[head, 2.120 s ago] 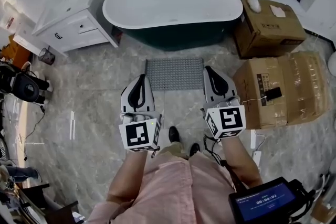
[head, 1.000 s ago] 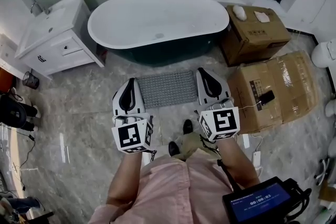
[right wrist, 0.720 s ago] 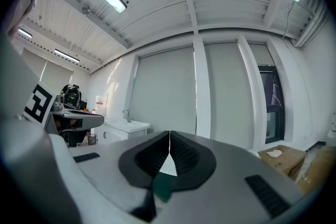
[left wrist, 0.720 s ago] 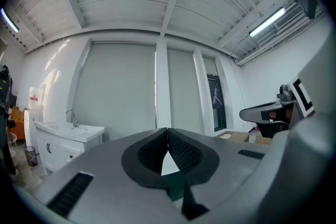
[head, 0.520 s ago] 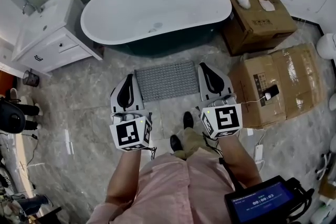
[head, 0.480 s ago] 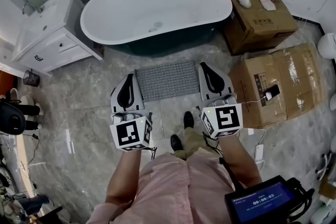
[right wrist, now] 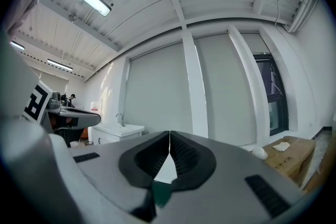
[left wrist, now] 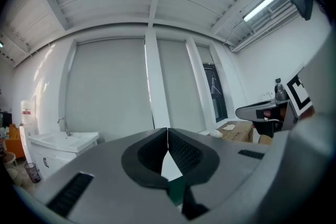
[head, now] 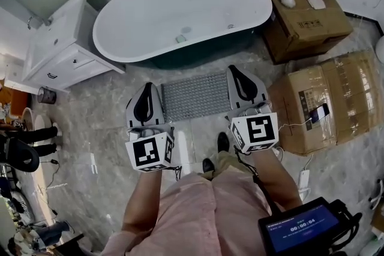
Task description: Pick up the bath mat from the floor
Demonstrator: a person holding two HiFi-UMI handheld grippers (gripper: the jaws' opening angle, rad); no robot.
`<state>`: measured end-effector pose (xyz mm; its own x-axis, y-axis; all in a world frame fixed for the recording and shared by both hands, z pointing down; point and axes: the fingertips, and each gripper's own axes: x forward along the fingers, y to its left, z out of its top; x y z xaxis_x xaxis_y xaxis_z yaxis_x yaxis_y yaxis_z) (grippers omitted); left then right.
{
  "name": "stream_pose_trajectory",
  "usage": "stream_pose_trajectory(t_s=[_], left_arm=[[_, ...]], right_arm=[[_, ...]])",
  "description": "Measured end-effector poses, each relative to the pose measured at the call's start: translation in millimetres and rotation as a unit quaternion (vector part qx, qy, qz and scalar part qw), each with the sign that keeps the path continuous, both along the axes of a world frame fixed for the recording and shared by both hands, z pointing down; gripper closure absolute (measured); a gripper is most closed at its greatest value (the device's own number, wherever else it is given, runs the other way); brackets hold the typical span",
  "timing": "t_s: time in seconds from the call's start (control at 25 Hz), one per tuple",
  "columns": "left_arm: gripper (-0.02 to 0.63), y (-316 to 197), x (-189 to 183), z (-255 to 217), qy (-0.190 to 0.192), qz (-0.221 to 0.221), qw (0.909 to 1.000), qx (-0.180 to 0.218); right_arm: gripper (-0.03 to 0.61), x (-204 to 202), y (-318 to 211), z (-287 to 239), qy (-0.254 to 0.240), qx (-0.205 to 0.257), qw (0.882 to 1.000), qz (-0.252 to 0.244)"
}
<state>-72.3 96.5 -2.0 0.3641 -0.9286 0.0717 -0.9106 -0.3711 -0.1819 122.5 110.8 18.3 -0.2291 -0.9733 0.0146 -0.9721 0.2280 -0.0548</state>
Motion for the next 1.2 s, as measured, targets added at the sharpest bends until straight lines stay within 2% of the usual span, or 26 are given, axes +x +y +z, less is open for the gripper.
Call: stream_pose_trajectory(t_s=[0.48,0.72,1.2], left_arm=[[0.589,-35.2,33.2,-22.9,-0.013,-0.009,0.9995,0.029],[0.589,-42.2,18.6,-21.9,-0.017,-0.034,0.999,0.025],[0.589,-68.1,-17.4,-18.7,-0.017,-0.053,0.9981,0.026]], right_arm=[[0.561,36.4,-45.3,-13.7,-0.022,0.023,0.999,-0.008],[0.561,27.5,-60.9,-15.1,-0.027,0.027,0.999,-0.026],[0.561,-0.1,-97.2,-12.4,-0.024,0.026,0.999,-0.036]])
